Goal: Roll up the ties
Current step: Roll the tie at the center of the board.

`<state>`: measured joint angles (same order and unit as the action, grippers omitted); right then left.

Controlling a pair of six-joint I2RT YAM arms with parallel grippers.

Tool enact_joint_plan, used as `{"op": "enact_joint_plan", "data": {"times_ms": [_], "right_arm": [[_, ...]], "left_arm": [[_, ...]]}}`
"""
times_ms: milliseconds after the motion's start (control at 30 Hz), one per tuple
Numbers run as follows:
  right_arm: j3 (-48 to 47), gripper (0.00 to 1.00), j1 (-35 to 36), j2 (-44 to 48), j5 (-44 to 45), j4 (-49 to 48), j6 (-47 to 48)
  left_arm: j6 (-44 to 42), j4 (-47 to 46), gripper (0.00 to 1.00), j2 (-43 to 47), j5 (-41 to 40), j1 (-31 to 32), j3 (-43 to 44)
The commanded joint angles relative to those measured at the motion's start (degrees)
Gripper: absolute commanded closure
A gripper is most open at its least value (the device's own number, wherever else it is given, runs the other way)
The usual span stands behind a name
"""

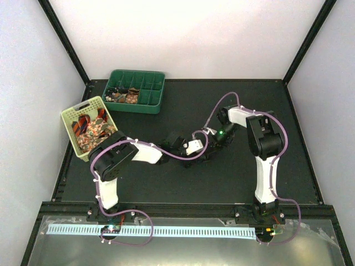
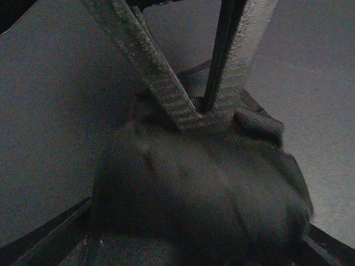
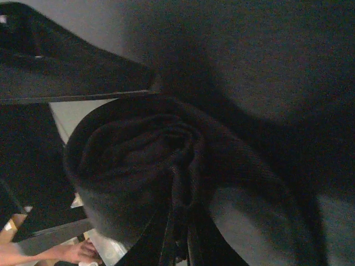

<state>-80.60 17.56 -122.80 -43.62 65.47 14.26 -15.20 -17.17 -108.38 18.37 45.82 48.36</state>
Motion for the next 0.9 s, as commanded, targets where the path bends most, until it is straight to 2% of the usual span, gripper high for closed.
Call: {"op": "enact_joint_plan", "data": {"times_ms": [0,167,367,500,600,767,867], "right_arm": [[2.2,0.98,-0.5,-1.0,11.8,-3.2,0.1],[3.0,0.98,-0.4,-0.8,14.1,-3.9,0.1],[3.7,0.98,-0.3,-1.0,13.5,-5.2,-0.5],[3.2,0.98,0.6,-1.9,12.4,-6.2,-0.7],[2.0,0.98,1.8,-2.7,11.7,-7.0,-0.6],[-0.7,0.98,2.4,-4.4,10.8,-6.9,-1.0],[-2.1,0.96,1.8,-3.7,11.1,-6.1,-0.4]], "left_arm": [[1.2,1.2,0.21,3.0,1.6,-0.1,0.3],[1.6,-4.0,0.16,3.4,6.3,0.1,0.0],[1.2,-10.0,0.16,-1.3,9.8,0.2,1.1],[1.5,-8.9,0.19,-4.3,8.4,0.2,4.1],[0.7,-6.3,0.27,-4.7,7.5,0.1,5.0],[-1.2,-1.7,0.49,-3.2,5.3,0.2,2.8],[-1.8,0.6,0.56,-2.1,3.2,0.4,0.6]]}}
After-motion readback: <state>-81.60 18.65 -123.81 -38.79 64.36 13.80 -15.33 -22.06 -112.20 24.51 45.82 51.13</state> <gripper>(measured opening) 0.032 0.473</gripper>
